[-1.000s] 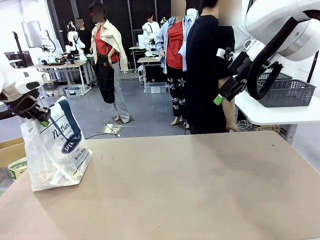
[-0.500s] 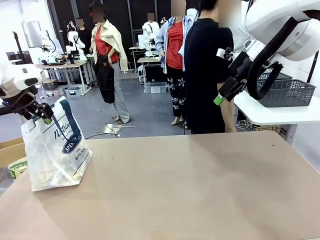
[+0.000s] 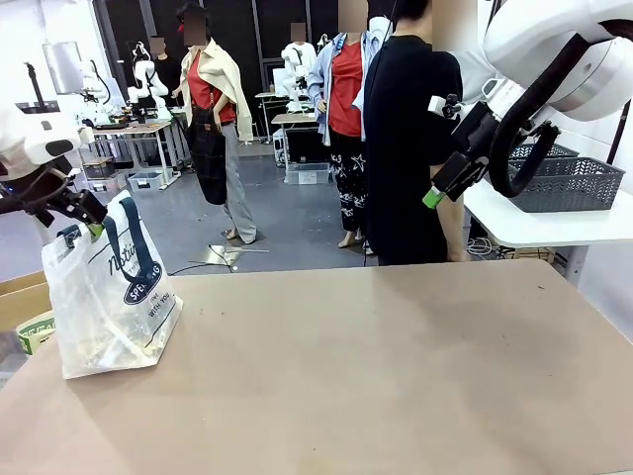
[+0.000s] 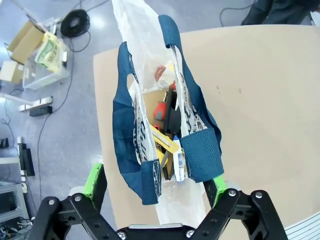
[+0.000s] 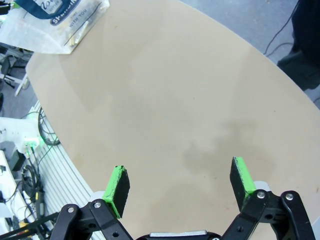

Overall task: Transfer purchased items from the store into the shopping bag.
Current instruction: Move the Reusable shopping bag to the right side of the table.

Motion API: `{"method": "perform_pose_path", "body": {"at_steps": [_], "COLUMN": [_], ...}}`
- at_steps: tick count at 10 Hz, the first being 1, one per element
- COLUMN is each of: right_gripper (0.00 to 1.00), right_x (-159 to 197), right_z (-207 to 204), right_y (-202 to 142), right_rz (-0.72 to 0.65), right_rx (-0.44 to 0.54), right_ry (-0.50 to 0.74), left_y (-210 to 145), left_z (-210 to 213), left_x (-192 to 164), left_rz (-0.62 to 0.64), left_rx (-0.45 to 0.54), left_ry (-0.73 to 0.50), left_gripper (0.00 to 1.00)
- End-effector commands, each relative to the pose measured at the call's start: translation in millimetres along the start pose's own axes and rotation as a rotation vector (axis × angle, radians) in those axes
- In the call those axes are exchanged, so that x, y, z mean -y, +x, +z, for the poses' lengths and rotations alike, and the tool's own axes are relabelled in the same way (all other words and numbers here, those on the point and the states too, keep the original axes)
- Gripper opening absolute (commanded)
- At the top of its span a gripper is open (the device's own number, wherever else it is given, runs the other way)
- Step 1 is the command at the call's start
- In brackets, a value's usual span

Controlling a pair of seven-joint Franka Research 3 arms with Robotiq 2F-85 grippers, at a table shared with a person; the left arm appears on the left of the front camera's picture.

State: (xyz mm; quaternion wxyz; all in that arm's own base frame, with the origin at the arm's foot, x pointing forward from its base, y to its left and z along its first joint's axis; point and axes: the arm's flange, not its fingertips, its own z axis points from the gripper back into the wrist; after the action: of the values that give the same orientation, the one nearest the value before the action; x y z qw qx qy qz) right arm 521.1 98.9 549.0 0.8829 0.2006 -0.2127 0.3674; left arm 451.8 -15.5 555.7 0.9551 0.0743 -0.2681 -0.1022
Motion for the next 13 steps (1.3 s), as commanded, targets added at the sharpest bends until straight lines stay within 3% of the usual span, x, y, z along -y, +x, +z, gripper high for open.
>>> {"method": "perform_pose_path", "body": {"at_steps": [1, 5, 9, 11, 13], "right_gripper": [1.00, 1.00, 1.00, 1.00, 1.00], "right_x": [-1, -1, -1, -1, -1], "right_z": [0, 0, 0, 0, 0], "right_y": [1, 1, 1, 1, 1], "right_rz": [-0.016, -0.016, -0.016, -0.016, -0.016], "right_rx": [0.002, 0.002, 0.002, 0.002, 0.002], "right_ry": [0.008, 0.008, 0.008, 0.008, 0.008], "left_y": [2, 11, 9, 14, 26], "left_z": [14, 34, 29, 47, 48], "left_x": [5, 16, 16, 43, 63], "left_rz": [0.011, -0.059, -0.040, -0.329, -0.582], "left_rx": [-0.014, -0.026, -0.004, 0.061, 0.106], "left_ry": [0.020, 0.000, 0.003, 0.010, -0.112], "left_gripper": [1.00, 1.00, 1.00, 1.00, 1.00]}}
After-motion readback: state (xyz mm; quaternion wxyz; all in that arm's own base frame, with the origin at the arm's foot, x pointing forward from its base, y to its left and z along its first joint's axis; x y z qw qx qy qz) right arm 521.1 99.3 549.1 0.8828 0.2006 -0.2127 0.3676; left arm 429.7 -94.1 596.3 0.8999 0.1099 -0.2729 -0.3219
